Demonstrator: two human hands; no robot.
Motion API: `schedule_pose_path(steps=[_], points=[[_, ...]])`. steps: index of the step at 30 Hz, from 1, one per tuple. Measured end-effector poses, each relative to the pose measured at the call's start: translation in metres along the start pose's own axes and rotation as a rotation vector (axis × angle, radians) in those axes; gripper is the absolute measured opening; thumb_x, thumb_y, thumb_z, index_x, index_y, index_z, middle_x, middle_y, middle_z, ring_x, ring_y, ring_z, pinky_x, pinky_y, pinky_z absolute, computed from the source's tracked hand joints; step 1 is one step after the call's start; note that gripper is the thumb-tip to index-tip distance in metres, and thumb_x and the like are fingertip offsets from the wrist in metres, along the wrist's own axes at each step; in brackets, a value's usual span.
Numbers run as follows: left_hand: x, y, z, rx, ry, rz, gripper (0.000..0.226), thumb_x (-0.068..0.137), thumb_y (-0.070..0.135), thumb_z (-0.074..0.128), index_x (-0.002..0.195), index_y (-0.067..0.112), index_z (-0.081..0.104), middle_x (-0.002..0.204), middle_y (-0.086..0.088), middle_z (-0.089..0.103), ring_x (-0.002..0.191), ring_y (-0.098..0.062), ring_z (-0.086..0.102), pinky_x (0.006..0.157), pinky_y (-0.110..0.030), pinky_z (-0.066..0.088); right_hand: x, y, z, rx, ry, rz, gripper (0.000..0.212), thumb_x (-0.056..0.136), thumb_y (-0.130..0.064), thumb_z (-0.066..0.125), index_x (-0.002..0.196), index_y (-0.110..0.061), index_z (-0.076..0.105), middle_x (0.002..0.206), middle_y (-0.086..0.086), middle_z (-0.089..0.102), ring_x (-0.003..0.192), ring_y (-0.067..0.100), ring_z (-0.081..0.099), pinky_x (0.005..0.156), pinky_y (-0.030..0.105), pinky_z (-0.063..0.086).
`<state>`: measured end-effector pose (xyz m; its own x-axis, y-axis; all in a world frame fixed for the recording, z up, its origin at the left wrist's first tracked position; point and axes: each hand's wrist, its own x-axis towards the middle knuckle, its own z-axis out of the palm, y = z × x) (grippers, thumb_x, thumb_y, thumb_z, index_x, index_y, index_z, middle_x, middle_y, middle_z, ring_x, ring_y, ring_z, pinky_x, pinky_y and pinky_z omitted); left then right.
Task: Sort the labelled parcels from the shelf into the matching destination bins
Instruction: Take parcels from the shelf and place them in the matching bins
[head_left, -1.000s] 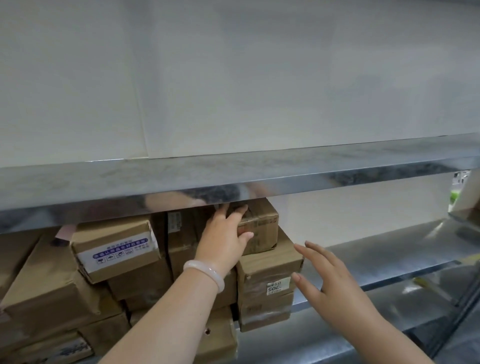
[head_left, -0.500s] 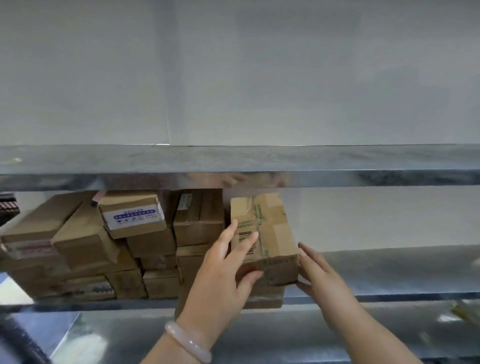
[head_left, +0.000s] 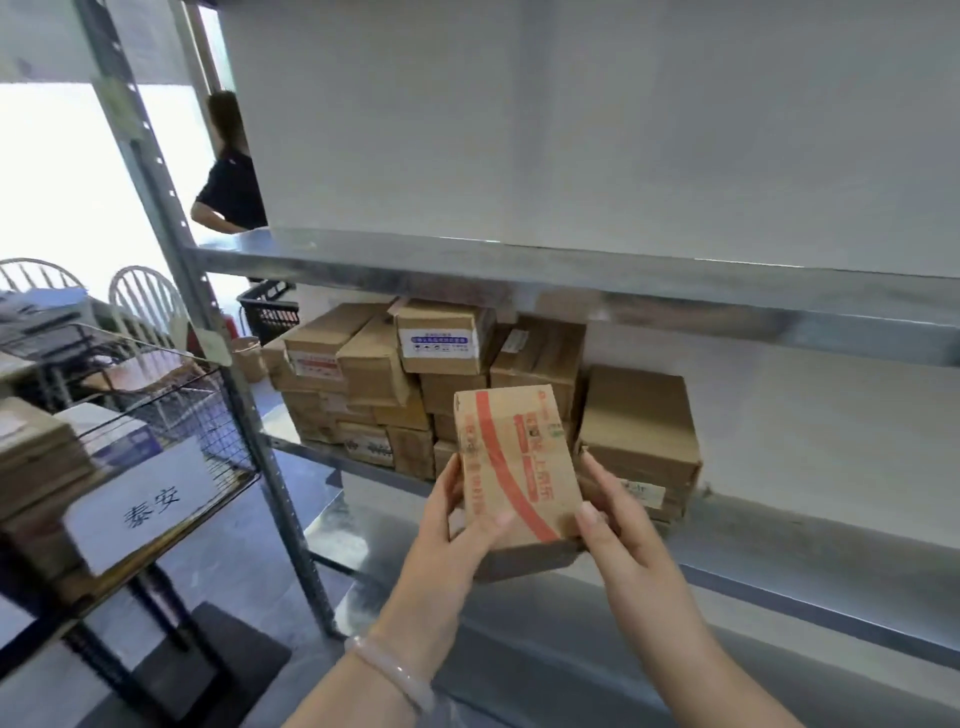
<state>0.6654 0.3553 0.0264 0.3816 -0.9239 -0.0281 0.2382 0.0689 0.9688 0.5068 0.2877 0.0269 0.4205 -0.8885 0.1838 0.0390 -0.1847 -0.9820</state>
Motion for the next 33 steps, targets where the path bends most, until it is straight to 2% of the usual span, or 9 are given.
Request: schedule_pose_path(steps=[2,6,8,12,16,20,25,30,33], points=[[-0.007,0.001,-0.021,-0.277,0.009,-0.049,0.067,0.077,0.029,0.077,0.139,0.026,0.05,0.126,-0.009,0.068,0.115,-0.026,0.066,0.093,-0.05,0.054,0.004,0.0,0.011,0.115,-0.016,0.057,0.057,0.074,-0.06,0.057,0.13,-0.059,0.045,0.129,-0.029,0.054,0.115,-0.006,0.054,0.086,0.012,0.046],[-0.016,0.001,-0.064,-0.493,0.047,-0.062,0.066,0.072,0.032,0.08,0.132,0.017,0.057,0.128,-0.021,0.064,0.117,-0.036,0.063,0.085,-0.048,0.057,0.014,-0.002,0.054,0.267,-0.205,0.219,0.071,0.073,-0.052,0.065,0.139,-0.052,0.04,0.136,-0.019,0.055,0.117,0.009,0.06,0.1,0.047,0.049],[-0.017,0.003,-0.087,-0.358,0.119,-0.02,0.062,0.078,0.036,0.078,0.135,0.024,0.055,0.128,-0.014,0.066,0.115,-0.031,0.065,0.082,-0.041,0.058,0.021,0.002,0.08,0.244,-0.226,0.204,0.068,0.07,-0.051,0.069,0.134,-0.053,0.046,0.134,-0.016,0.057,0.116,0.01,0.061,0.094,0.044,0.054],[-0.021,0.018,-0.147,-0.051,0.307,0.065,0.062,0.07,0.043,0.08,0.126,0.051,0.056,0.115,0.012,0.072,0.107,-0.011,0.069,0.08,-0.03,0.059,0.041,0.006,0.135,-0.05,-0.209,0.027,0.069,0.074,-0.043,0.078,0.131,-0.054,0.043,0.127,-0.027,0.053,0.109,-0.013,0.053,0.083,0.009,0.047],[-0.027,0.039,-0.209,0.059,0.324,0.093,0.081,0.048,0.063,0.09,0.12,0.059,0.052,0.111,0.029,0.067,0.101,-0.004,0.069,0.075,-0.025,0.058,0.053,0.008,0.213,-0.259,-0.28,-0.096,0.078,0.078,-0.034,0.08,0.143,-0.041,0.037,0.137,-0.018,0.047,0.126,0.001,0.044,0.107,0.03,0.04],[-0.03,0.059,-0.287,0.073,0.45,0.129,0.083,0.057,0.04,0.089,0.129,0.053,0.049,0.113,0.022,0.068,0.098,-0.009,0.071,0.079,-0.032,0.06,0.06,0.003,0.302,-0.299,-0.37,-0.167,0.077,0.081,-0.038,0.077,0.142,-0.049,0.032,0.127,-0.031,0.039,0.117,-0.009,0.04,0.096,0.018,0.038],[-0.039,0.09,-0.386,0.032,0.535,0.158,0.084,0.055,0.044,0.09,0.129,0.053,0.051,0.121,0.008,0.069,0.105,-0.018,0.07,0.085,-0.041,0.059,0.074,-0.006,0.4,-0.188,-0.445,-0.163,0.068,0.083,-0.042,0.072,0.137,-0.057,0.033,0.136,-0.024,0.043,0.117,-0.005,0.048,0.083,0.009,0.046],[-0.047,0.113,-0.463,-0.005,0.599,0.191,0.074,0.064,0.034,0.086,0.129,0.045,0.052,0.108,0.007,0.074,0.097,-0.02,0.073,0.073,-0.033,0.06,0.082,0.0,0.48,-0.165,-0.545,-0.155,0.065,0.082,-0.051,0.07,0.131,-0.067,0.031,0.143,-0.019,0.042,0.122,0.0,0.048,0.102,0.039,0.047],[-0.049,0.123,-0.498,-0.026,0.654,0.201,0.067,0.072,0.03,0.086,0.126,0.046,0.052,0.105,0.007,0.075,0.095,-0.019,0.073,0.071,-0.034,0.06,0.087,0.004,0.513,-0.194,-0.602,-0.159,0.063,0.081,-0.057,0.067,0.124,-0.077,0.027,0.141,-0.023,0.04,0.12,-0.005,0.046,0.1,0.033,0.045]])
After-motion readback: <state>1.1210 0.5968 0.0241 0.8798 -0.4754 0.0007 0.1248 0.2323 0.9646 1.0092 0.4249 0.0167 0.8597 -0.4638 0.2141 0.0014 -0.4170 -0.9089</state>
